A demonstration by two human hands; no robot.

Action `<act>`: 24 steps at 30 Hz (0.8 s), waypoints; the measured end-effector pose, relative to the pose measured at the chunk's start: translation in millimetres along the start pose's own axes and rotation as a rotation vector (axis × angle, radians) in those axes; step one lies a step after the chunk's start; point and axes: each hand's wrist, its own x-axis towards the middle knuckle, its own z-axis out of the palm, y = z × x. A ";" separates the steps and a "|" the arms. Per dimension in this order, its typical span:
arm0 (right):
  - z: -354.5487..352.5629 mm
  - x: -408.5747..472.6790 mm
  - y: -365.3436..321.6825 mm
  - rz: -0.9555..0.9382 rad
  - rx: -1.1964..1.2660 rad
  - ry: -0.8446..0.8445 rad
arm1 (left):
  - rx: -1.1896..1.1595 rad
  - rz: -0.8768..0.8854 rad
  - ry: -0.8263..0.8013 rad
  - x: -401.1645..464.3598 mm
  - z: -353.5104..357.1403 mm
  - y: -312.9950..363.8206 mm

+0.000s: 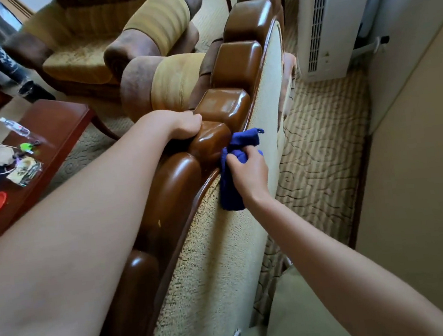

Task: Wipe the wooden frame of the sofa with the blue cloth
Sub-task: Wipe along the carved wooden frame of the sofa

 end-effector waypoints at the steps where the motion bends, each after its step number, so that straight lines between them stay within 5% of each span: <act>1: -1.1 -16.4 -2.0 -0.040 0.013 -0.010 | 0.016 -0.026 0.057 -0.1 -3.3 1.6; 3: 0.5 -54.0 -5.2 -0.152 0.012 -0.029 | 0.059 -0.068 0.186 -4.0 1.7 -1.6; 7: 3.2 -107.8 -11.3 -0.256 0.026 -0.056 | 0.065 -0.097 0.146 -43.5 -2.0 -1.0; 15: 7.4 -203.1 7.2 -0.383 -0.016 -0.156 | 0.114 0.063 0.289 -92.5 -19.4 -17.6; 24: 8.7 -72.2 -25.5 -0.114 -0.003 0.035 | 0.067 -0.082 0.351 -123.5 -0.5 -50.1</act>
